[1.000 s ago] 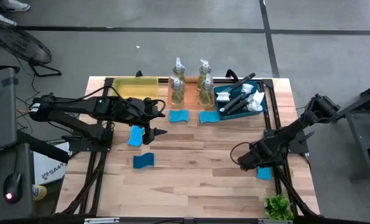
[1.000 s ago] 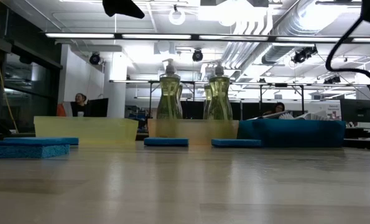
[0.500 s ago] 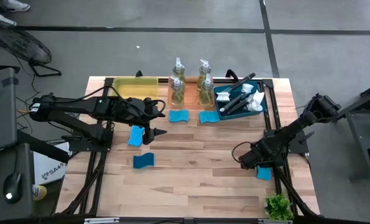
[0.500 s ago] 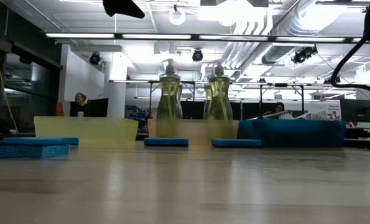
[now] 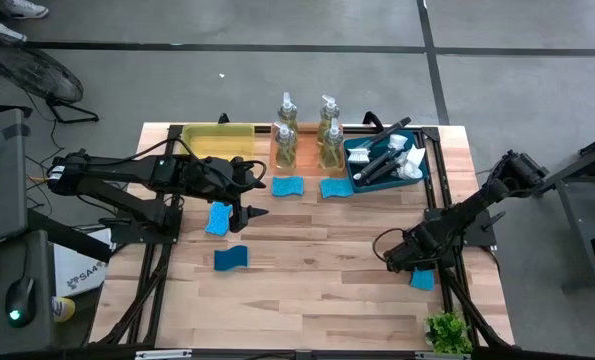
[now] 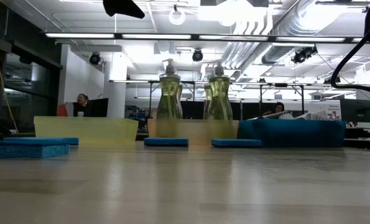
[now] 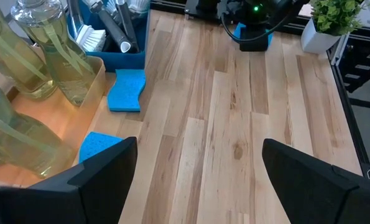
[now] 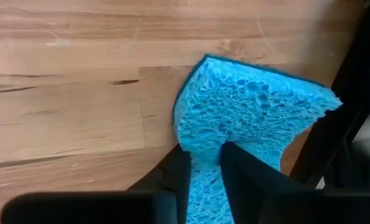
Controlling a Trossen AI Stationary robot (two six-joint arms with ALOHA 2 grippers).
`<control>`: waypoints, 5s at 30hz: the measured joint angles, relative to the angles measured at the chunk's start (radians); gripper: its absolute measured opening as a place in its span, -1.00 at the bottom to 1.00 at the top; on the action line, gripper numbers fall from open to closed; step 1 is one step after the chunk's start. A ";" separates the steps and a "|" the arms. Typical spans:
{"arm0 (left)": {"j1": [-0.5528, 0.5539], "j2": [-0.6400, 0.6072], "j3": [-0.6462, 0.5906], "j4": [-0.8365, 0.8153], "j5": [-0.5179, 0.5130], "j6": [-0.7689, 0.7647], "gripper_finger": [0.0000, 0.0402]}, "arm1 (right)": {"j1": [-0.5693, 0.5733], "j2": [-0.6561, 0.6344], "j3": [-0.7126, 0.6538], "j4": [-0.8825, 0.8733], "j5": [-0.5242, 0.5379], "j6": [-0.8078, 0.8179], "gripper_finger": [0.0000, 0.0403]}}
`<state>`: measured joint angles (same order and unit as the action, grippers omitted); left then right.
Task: Pick & Place Kitchen Sink Supplies
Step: Put the blue sponge into the yellow bin
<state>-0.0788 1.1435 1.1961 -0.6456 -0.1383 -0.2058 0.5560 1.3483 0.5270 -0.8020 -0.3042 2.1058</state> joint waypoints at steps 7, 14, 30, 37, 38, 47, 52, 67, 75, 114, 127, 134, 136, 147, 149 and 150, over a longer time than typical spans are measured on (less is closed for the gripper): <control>0.000 0.000 0.000 0.000 0.000 0.000 0.69 | 0.001 0.000 -0.001 0.038 -0.001 -0.004 -0.86; 0.000 0.000 0.000 0.000 0.000 0.000 0.69 | 0.002 0.002 0.024 0.031 0.041 -0.023 -0.97; 0.000 0.000 0.000 0.041 0.021 0.000 0.69 | 0.000 -0.054 0.266 0.124 0.601 -0.448 -1.00; 0.000 0.014 0.001 0.299 0.183 0.000 0.69 | -0.008 -0.195 0.374 0.363 0.885 -1.027 -1.00; 0.000 0.018 0.000 0.331 0.196 0.000 0.69 | -0.014 -0.218 0.387 0.398 0.898 -1.110 -1.00; 0.000 0.099 0.000 0.633 0.272 -0.061 0.69 | -0.099 -0.407 0.446 0.728 0.723 -1.711 -1.00; 0.000 0.175 0.000 0.866 0.338 -0.128 0.69 | -0.176 -0.441 0.446 0.811 0.532 -1.855 -1.00; 0.001 0.373 0.000 1.293 0.353 -0.336 0.69 | -0.435 -0.316 0.446 1.072 -0.097 -1.871 -1.00; 0.000 0.378 0.000 1.310 0.353 -0.352 0.69 | -0.521 -0.225 0.445 1.161 -0.257 -1.794 -1.00; 0.000 0.378 0.000 1.325 0.353 -0.290 -0.74 | -0.589 -0.175 0.445 1.139 -0.301 -1.748 -1.00; 0.000 0.377 0.001 1.323 0.347 -0.251 -0.97 | -0.589 -0.181 0.445 1.139 -0.281 -1.667 -0.60; 0.000 0.351 0.002 1.229 0.243 -0.175 -0.98 | -0.597 -0.235 0.444 1.085 -0.262 -1.665 -0.22; -0.001 0.320 0.001 1.150 0.180 -0.137 -0.98 | -0.606 -0.262 0.444 1.048 -0.250 -1.665 -0.15; -0.017 0.091 0.001 0.646 -0.620 -0.007 -0.99 | -0.629 -0.386 0.445 0.860 -0.090 -1.713 -0.12; -0.025 0.082 0.001 0.592 -0.752 -0.032 -0.99 | -0.629 -0.394 0.446 0.840 -0.069 -1.720 -0.11; -0.028 0.082 0.001 0.566 -0.819 -0.052 -0.99 | -0.629 -0.394 0.446 0.829 -0.057 -1.721 -0.11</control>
<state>-0.1071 1.2254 1.1969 -0.0799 -0.9575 -0.2581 -0.0727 0.9543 0.9726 0.0271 -0.3610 0.3844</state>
